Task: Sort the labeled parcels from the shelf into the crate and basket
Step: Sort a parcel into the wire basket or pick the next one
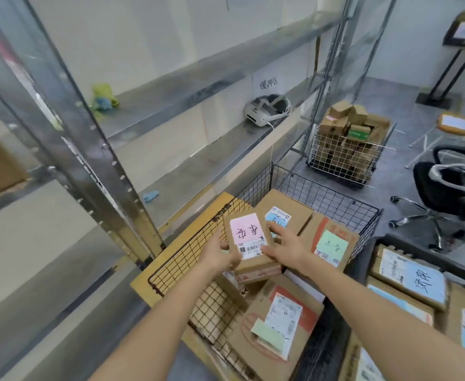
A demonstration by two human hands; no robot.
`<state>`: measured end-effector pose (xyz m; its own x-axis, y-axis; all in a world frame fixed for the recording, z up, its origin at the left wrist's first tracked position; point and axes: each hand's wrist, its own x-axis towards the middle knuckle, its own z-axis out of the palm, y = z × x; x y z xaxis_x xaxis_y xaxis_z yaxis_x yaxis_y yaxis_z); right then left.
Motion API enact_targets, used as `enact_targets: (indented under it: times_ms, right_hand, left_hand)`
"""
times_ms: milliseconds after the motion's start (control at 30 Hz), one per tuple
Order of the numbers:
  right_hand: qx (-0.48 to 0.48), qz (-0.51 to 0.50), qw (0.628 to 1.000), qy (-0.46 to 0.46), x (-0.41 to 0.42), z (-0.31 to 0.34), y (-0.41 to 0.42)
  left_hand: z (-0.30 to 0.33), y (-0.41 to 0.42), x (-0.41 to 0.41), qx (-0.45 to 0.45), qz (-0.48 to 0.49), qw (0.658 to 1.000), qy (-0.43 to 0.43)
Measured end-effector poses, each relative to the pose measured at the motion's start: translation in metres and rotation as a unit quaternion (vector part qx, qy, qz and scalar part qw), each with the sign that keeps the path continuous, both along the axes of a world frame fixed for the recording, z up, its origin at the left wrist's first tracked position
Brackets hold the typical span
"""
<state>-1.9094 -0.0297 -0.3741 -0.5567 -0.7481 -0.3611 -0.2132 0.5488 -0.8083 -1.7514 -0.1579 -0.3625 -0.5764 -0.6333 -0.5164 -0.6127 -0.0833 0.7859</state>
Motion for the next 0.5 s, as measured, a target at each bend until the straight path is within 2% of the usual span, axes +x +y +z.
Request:
enact_targets:
  times_ms: [133, 300, 500]
  right_hand:
    - [0.01, 0.028, 0.999, -0.029, 0.032, 0.002, 0.005]
    - [0.022, 0.105, 0.994, -0.02, 0.062, -0.013, 0.0]
    - [0.041, 0.148, 0.986, -0.069, 0.065, -0.046, -0.013]
  left_hand:
    - [-0.013, 0.015, 0.032, 0.044, 0.029, 0.998, -0.029]
    - [-0.04, 0.025, 0.061, 0.018, 0.065, 0.995, -0.067]
    - [-0.031, 0.029, 0.07, 0.026, 0.079, 0.989, -0.119]
